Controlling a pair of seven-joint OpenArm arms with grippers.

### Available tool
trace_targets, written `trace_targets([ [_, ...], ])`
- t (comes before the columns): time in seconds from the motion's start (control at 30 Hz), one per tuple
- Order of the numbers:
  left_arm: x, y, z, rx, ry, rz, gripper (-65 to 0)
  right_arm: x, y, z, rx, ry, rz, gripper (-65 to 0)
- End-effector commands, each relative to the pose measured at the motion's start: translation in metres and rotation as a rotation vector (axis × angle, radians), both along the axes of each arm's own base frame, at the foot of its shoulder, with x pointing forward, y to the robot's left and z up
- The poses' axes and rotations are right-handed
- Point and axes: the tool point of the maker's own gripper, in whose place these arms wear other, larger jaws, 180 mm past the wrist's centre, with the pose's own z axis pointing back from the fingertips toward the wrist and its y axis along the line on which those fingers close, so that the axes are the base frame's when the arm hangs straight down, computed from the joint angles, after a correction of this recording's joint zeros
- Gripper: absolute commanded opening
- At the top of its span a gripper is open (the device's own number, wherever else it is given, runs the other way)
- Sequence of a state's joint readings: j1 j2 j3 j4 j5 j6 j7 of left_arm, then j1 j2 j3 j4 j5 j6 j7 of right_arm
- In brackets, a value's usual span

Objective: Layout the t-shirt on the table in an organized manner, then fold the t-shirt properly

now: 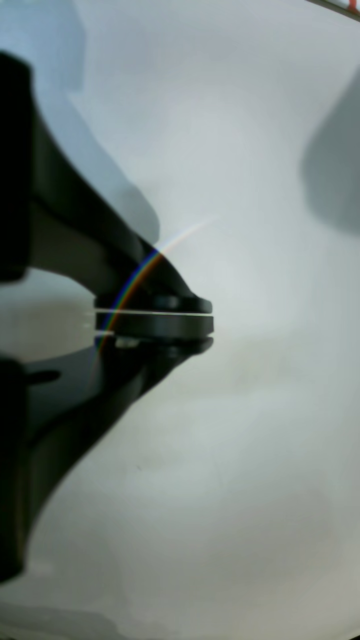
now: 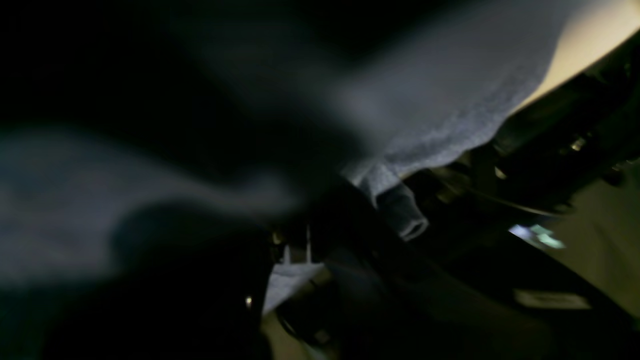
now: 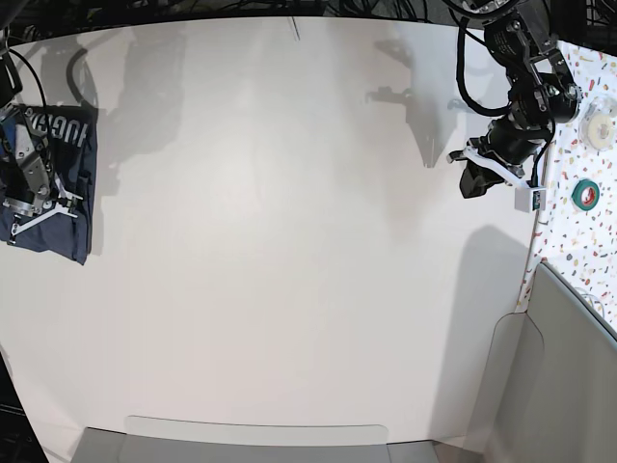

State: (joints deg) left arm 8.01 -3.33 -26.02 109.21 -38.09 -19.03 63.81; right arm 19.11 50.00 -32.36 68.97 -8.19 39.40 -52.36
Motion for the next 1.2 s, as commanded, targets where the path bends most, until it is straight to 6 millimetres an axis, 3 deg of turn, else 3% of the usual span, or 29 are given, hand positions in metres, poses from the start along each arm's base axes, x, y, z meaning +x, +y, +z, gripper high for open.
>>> trace_targets([
  [0.0,0.007,0.001,0.015,0.003,-0.058,0.000,-65.0,0.016,-0.012,0.030,-0.023,-0.072,-0.003,-65.0],
  [0.2,0.007,0.000,0.015,0.004,-0.057,-0.004,-65.0,0.067,-0.006,0.114,0.037,-0.363,-0.021,-65.0],
  [0.3,0.009,0.000,0.018,0.007,-0.067,-0.004,-65.0,0.088,0.025,0.147,0.157,-0.525,-0.009,-65.0],
  [0.37,0.010,0.002,0.028,0.031,-0.094,-0.009,-65.0,0.090,0.040,0.162,0.258,-0.618,-0.064,-65.0],
  [0.5,0.009,0.014,0.061,0.147,-0.169,-0.034,-65.0,0.067,0.086,0.156,0.552,-0.791,-0.192,-65.0],
  [0.63,0.003,0.023,0.063,0.198,-0.175,-0.047,-65.0,0.038,0.144,0.161,0.743,-0.932,-0.232,-65.0],
  [0.73,-0.012,0.023,0.051,0.194,-0.148,-0.046,-65.0,0.020,0.175,0.141,0.856,-0.924,-0.277,-65.0],
  [0.9,-0.042,0.028,0.027,0.200,-0.063,-0.040,-65.0,-0.021,0.198,0.100,0.999,-0.869,-0.278,-65.0],
  [1.0,-0.065,0.046,0.018,0.240,0.004,-0.023,-65.0,-0.054,0.207,0.077,1.041,-0.819,-0.274,-65.0],
  [1.17,-0.088,0.074,0.014,0.280,0.051,0.045,-65.0,-0.100,0.226,0.068,1.174,-0.808,-0.254,-65.0],
])
